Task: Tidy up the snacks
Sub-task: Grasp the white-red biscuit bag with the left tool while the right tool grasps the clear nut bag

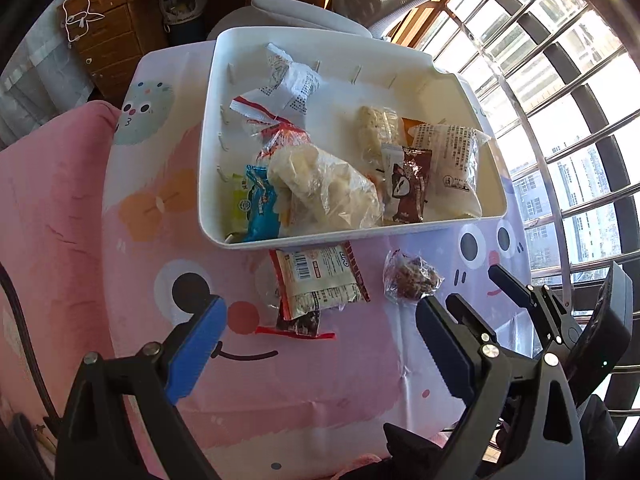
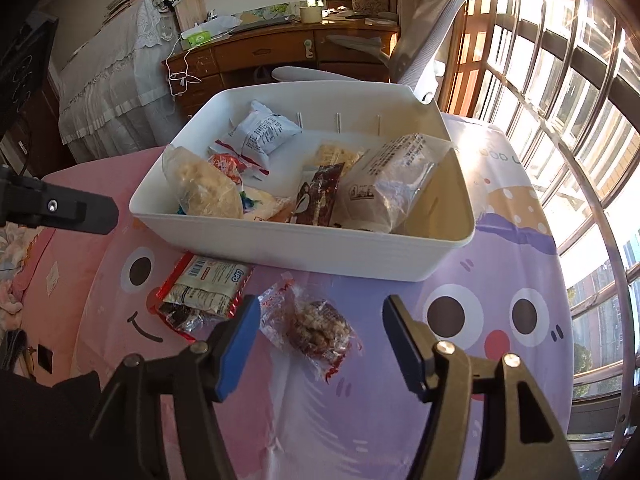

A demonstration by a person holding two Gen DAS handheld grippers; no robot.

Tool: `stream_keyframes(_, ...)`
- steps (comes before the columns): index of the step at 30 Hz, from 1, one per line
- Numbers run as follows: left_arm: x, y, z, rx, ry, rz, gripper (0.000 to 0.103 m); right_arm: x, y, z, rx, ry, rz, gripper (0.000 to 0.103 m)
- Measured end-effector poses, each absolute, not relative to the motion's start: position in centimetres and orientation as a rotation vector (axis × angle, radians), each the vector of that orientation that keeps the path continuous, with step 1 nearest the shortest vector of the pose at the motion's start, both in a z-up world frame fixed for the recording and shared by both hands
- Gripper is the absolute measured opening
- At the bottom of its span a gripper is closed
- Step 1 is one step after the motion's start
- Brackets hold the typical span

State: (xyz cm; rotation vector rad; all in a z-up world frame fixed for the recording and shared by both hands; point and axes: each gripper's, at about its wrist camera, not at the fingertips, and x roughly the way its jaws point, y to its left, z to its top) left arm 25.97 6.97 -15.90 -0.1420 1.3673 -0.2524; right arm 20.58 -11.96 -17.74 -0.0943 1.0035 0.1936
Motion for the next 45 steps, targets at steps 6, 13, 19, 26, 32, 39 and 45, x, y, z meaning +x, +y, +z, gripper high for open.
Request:
stream_keyframes(6, 25.8, 6.5, -19.2, -0.180, 1.461, -0.205, 0.095, 19.6, -11.6, -19.3, -0.181, 1.015, 0.236, 0.069)
stream_keyframes(13, 26.4, 5.7, -23.0, -0.194, 1.552, -0.114, 0.098, 20.5, -11.2, -21.6, -0.288, 1.028, 0.326, 0.071)
stream_keyframes(19, 27.4, 4.7, -25.1, -0.189, 1.589, -0.063, 0.099, 21.4, -10.2, -23.3, -0.417, 1.041, 0.451, 0.071)
stream_keyframes(26, 28.8, 3.2, -26.9, -0.166, 1.620, 0.000, 0.099, 22.3, -10.2, -24.9, -0.454, 1.060, 0.543, 0.071)
stream_keyframes(32, 29.8, 2.6, -28.3, -0.164, 1.656, 0.041, 0.099, 23.0, -9.9, -25.8, -0.457, 1.102, 0.579, 0.071)
stream_keyframes(39, 30.7, 1.1, -28.9, -0.130, 1.679, 0.060, 0.084, 23.9, -10.3, -26.2, -0.435, 1.125, 0.603, 0.063)
stream_keyframes(45, 30.7, -0.4, -29.0, -0.110, 1.686, 0.083, 0.066, 24.6, -10.6, -26.1, -0.417, 1.123, 0.614, 0.054)
